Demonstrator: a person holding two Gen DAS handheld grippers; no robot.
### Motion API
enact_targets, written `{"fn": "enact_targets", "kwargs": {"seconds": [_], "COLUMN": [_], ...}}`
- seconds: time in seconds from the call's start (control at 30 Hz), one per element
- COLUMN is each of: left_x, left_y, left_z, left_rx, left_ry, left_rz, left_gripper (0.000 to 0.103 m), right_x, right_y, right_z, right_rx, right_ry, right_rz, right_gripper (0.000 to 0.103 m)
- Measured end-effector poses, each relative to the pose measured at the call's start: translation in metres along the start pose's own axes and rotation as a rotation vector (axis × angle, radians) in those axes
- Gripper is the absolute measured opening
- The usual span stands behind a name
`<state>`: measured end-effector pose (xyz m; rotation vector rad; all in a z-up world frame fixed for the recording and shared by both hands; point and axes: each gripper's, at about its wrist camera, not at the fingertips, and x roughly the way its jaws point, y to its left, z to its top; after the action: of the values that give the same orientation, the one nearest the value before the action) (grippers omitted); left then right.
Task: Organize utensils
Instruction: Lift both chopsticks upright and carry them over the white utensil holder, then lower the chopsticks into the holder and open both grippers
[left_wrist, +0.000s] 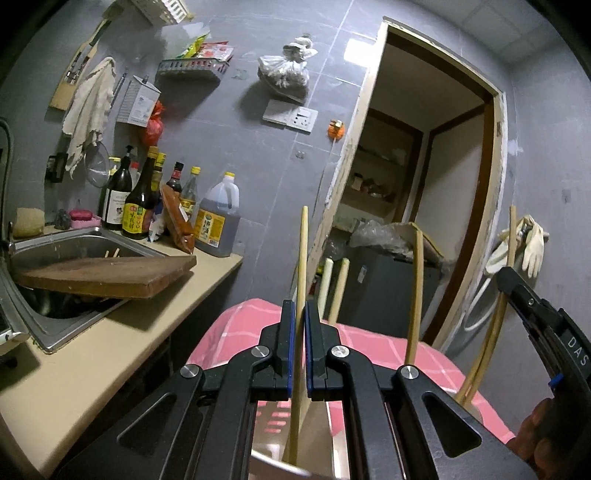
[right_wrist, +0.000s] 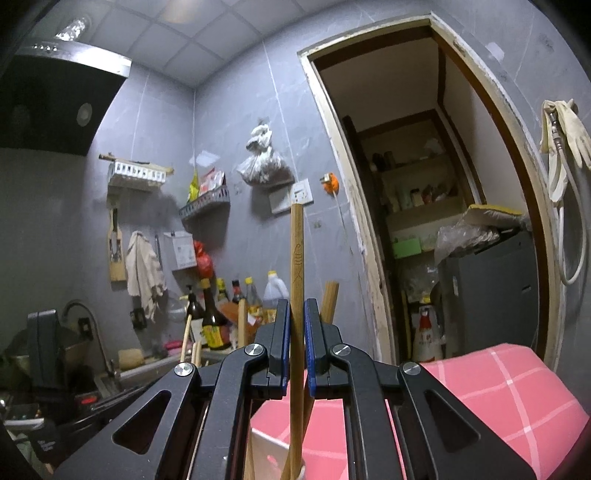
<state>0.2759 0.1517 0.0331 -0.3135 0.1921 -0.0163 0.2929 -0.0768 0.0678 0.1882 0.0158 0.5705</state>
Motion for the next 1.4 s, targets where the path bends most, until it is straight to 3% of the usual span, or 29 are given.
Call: {"fn": "enact_targets", "kwargs": {"seconds": [0.5, 0.67, 0.7, 0.8, 0.9, 1.4], "left_x": [-0.010, -0.014, -0.015, -0.021, -0.028, -0.057], "left_y": [-0.004, -0.006, -0.007, -0.009, -0.015, -0.068], "left_z": [-0.007, -0.003, -0.002, 0.000, 0.004, 0.007], "left_rx": [0.009, 0.016, 0.017, 0.012, 0.018, 0.068], "left_ry": [0.056, 0.057, 0.054, 0.047, 0.033, -0.029], "left_rz": [-0.024, -0.024, -0.024, -0.034, -0.044, -0.099], "left_gripper": [0.005, 0.007, 0.011, 0.024, 0.026, 0.087], "right_x": [-0.010, -0.016, -0.018, -0.023, -0.029, -0.092], "right_y": [0.003, 0.002, 0.002, 0.000, -0.003, -0.034], "right_z": [-0.009, -0.009, -0.007, -0.003, 0.004, 0.029], "right_rx": [-0.018, -0.030, -0.031, -0.038, -0.047, -0.079], "right_ry": [0.104, 0.099, 0.093, 0.082, 0.062, -0.014], "right_rz": [-0.006, -0.016, -0.019, -0.028, -0.041, -0.138], "right_gripper": [0.007, 0.019, 0.025, 0.026, 0.030, 0.087]}}
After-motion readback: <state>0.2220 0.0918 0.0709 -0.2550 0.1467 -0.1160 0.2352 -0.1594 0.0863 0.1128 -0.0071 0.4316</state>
